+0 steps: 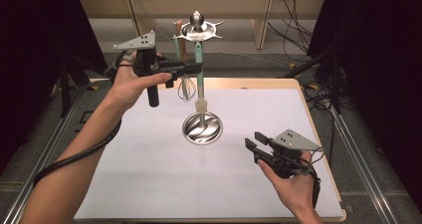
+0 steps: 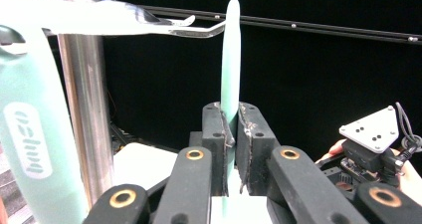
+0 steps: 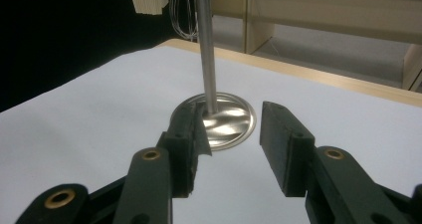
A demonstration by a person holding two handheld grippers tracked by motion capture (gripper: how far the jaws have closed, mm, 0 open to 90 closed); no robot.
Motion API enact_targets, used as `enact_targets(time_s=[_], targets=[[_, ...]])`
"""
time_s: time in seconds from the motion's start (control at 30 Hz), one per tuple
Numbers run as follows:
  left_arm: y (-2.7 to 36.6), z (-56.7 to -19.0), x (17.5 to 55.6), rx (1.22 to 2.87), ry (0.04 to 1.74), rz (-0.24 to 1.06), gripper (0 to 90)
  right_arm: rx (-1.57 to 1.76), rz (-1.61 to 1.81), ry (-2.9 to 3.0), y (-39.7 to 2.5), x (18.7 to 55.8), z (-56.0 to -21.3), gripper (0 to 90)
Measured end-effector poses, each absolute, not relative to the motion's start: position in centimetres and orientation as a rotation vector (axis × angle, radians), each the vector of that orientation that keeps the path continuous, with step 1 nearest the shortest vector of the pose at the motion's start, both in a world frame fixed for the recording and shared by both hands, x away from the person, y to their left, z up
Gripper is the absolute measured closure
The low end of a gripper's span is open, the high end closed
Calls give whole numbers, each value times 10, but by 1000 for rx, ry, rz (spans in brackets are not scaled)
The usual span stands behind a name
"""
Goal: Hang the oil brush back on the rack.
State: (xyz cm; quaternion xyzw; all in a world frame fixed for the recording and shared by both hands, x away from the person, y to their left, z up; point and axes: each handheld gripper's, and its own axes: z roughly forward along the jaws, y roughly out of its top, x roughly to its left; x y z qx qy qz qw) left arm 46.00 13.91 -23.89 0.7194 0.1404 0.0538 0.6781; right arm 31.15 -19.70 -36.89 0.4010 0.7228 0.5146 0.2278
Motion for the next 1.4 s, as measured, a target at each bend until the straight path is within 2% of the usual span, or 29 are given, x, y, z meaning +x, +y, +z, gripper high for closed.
enact_targets(time_s=[0.5, 0.8, 0.97, 1.13, 1.4], targets=[[141, -240, 465, 1621, 355, 105, 826, 1108, 1416, 1992, -197, 312, -369, 600], [141, -243, 468, 1616, 379, 130, 823, 1110, 1414, 1983, -198, 312, -370, 599], [140, -244, 463, 1607, 383, 185, 810, 1098, 1406, 1988, -201, 313, -370, 599], [147, -249, 452, 1607, 369, 318, 719, 1111, 1398, 1958, -204, 313, -371, 595], [163, -272, 419, 1580, 422, 440, 574, 1110, 1372, 1975, -213, 314, -374, 588]])
